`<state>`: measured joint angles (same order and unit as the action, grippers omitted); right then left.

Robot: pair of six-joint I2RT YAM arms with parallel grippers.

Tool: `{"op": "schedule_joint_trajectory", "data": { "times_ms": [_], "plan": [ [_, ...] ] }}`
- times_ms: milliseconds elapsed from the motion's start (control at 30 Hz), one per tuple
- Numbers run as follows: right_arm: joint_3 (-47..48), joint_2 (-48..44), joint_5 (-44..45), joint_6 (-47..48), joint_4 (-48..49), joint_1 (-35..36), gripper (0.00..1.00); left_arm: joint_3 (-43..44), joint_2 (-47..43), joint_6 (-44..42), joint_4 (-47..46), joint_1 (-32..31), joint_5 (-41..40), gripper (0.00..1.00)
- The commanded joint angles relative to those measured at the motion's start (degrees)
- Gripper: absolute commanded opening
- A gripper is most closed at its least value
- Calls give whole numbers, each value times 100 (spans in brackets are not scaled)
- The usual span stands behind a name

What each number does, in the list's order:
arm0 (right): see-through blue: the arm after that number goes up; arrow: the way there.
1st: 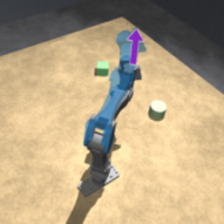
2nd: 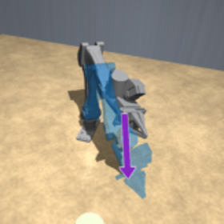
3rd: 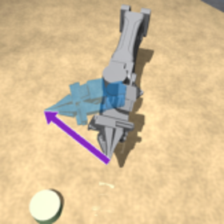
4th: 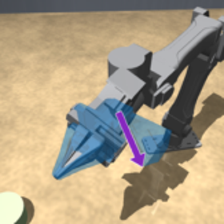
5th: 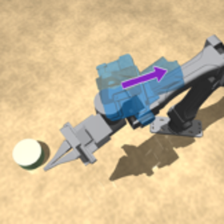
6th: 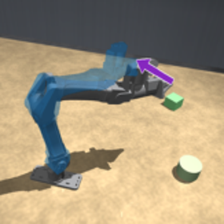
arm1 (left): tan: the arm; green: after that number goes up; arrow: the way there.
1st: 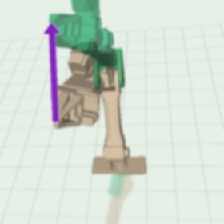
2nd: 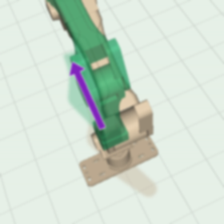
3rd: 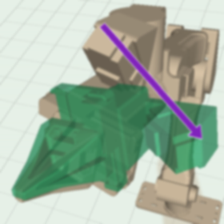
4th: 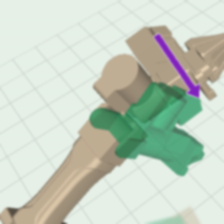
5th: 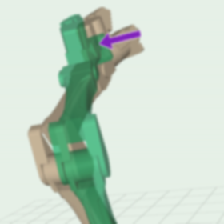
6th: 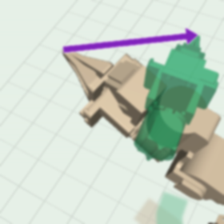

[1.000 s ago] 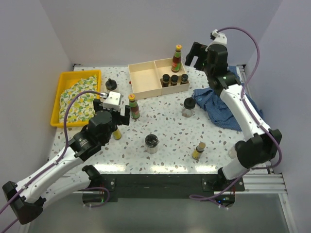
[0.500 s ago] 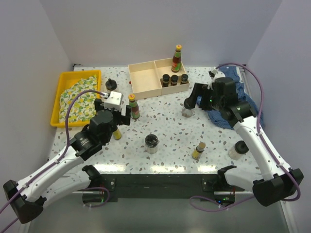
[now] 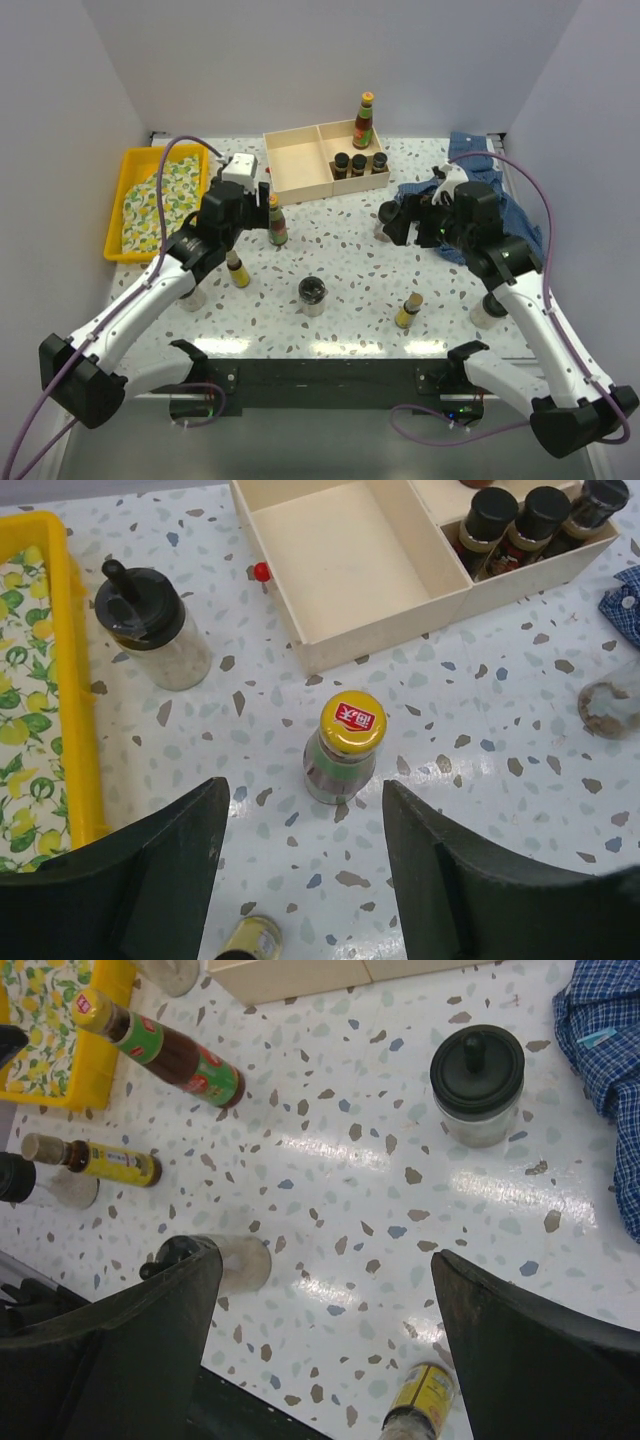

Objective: Organize the condiment bottles
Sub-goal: Move the bottle to the center of the board.

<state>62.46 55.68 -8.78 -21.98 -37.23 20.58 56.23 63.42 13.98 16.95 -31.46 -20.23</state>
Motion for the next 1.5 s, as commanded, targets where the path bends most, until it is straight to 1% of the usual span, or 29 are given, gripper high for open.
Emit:
{"op": "schedule_joint_trajectory", "data": {
  "times_ms": [0,167,300,400,467,633,733,800,900,967,1033,1067,1100,1167,1200,1267,1300,1400,1467],
  "plan": [
    [-181,-496,-203,211,181,8,91,493,407,18,53,132,809,65],
    [-515,-822,-336,159,489,16,91,556,716,-18,28,132,757,63],
    [-515,-927,-318,185,471,16,91,433,839,-246,-270,132,608,64],
    [-471,-962,-379,167,480,8,91,512,1093,-395,-324,123,310,64],
    [-436,-998,-371,167,445,16,91,547,1286,-562,-394,123,265,63],
    [-427,-1112,-274,185,410,16,91,635,1638,-677,-473,123,212,56],
    [-471,-1182,-256,194,392,25,91,644,1639,-730,-640,114,291,52],
    [-480,-1191,-265,203,375,16,91,661,1647,-809,-763,114,327,52],
    [-445,-1200,-256,238,314,16,91,810,1779,-862,-755,114,221,56],
    [-410,-1209,-239,255,304,16,91,881,1876,-896,-737,114,230,57],
    [-410,-1226,-212,264,313,16,91,925,1946,-914,-737,114,300,51],
    [-410,-1226,-204,264,313,8,91,925,1955,-914,-737,114,379,46],
    [-410,-1235,-203,273,313,16,91,925,1955,-906,-746,105,397,33],
    [-418,-1235,-195,273,296,8,91,951,1929,-897,-737,53,441,25],
    [-410,-1235,-186,282,296,8,91,969,1903,-879,-720,18,441,19],
    [-418,-1226,-160,299,287,16,91,1082,1832,-870,-667,-105,484,12],
    [-418,-1235,-151,308,287,16,91,1144,1823,-862,-606,-167,511,6],
    [-462,-1209,-151,299,331,16,91,1522,1945,-853,-474,-500,511,0],
    [-454,-1165,-168,273,348,16,91,1891,2086,-879,-334,-808,371,0]
  ]
}}
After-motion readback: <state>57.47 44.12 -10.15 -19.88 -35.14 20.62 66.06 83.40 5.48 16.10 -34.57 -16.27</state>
